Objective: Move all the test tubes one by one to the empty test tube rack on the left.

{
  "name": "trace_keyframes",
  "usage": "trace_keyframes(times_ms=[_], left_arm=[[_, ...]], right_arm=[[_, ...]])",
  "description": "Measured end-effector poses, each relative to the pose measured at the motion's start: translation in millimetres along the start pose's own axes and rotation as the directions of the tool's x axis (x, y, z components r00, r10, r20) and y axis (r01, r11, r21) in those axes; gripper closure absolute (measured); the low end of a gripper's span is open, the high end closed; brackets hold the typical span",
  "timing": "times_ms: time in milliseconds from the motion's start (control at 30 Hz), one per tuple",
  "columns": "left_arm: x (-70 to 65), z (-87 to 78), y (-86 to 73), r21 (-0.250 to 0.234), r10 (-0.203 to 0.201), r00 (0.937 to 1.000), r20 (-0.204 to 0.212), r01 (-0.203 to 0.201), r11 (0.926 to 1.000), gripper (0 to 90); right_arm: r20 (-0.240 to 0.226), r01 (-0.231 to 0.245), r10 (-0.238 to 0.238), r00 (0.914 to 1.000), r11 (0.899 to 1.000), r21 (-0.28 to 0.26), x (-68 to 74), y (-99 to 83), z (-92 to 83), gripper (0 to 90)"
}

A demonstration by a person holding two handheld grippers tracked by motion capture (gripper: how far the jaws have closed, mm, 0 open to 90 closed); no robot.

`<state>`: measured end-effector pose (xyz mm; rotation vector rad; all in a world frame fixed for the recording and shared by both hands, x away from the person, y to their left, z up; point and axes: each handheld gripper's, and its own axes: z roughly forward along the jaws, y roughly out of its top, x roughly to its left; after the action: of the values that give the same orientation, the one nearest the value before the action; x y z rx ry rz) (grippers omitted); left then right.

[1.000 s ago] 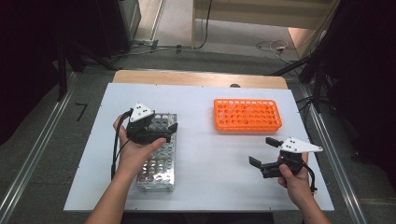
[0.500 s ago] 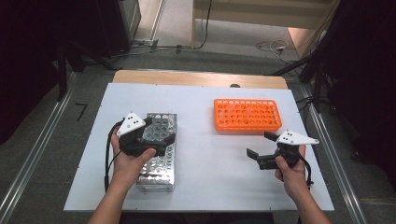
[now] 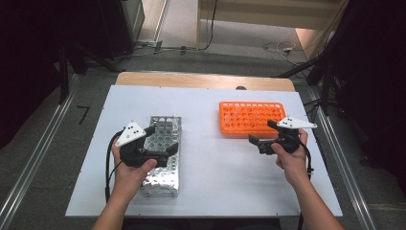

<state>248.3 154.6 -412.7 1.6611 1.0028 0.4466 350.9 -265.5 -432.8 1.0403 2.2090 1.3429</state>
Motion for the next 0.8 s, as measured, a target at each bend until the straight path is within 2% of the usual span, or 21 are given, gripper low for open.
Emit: trace_keyframes(times_ms=[133, 233, 367, 467, 533, 633, 800], left_arm=[[0.3, 0.3, -1.0, -0.001, -0.006, 1.0, -0.001, 0.006, 1.0, 0.0], [-0.1, 0.8, -1.6, 0.003, -0.007, 1.0, -0.003, 0.007, 1.0, 0.0], [-0.8, 1.8, -2.0, 0.005, -0.006, 1.0, 0.003, 0.006, 1.0, 0.0], [-1.2, 2.1, -2.0, 0.004, -0.006, 1.0, 0.005, 0.006, 1.0, 0.0], [-1.3, 2.4, -2.0, 0.006, -0.005, 1.0, 0.005, 0.005, 1.0, 0.0], [-1.0, 2.7, -2.3, 0.008, -0.005, 1.0, 0.003, 0.005, 1.0, 0.0], [0.0, 3.1, -2.7, 0.011, -0.008, 1.0, 0.0, 0.008, 0.9999, 0.0]], right_arm=[[-0.003, -0.03, 0.03, 0.9995, 1.0, -0.003, -5.7, 4.9, 11.1, 4.1], [0.021, -0.032, 0.032, 0.9993, 0.999, 0.013, -8.5, 8.6, 18.6, 7.4], [0.072, -0.056, 0.054, 0.9959, 0.998, 0.027, -12.7, 10.4, 28.2, 19.7], [0.116, -0.084, 0.08, 0.99, 0.996, 0.034, -16.9, 8.6, 35.5, 32.1], [0.146, -0.097, 0.089, 0.9853, 0.994, 0.047, -19.2, 6.7, 41.2, 37.0], [0.178, -0.098, 0.086, 0.9803, 0.993, 0.061, -21.4, 3.9, 49.1, 45.3], [0.204, -0.114, 0.099, 0.9741, 0.991, 0.064, -27.3, -0.3, 57.8, 57.1]])
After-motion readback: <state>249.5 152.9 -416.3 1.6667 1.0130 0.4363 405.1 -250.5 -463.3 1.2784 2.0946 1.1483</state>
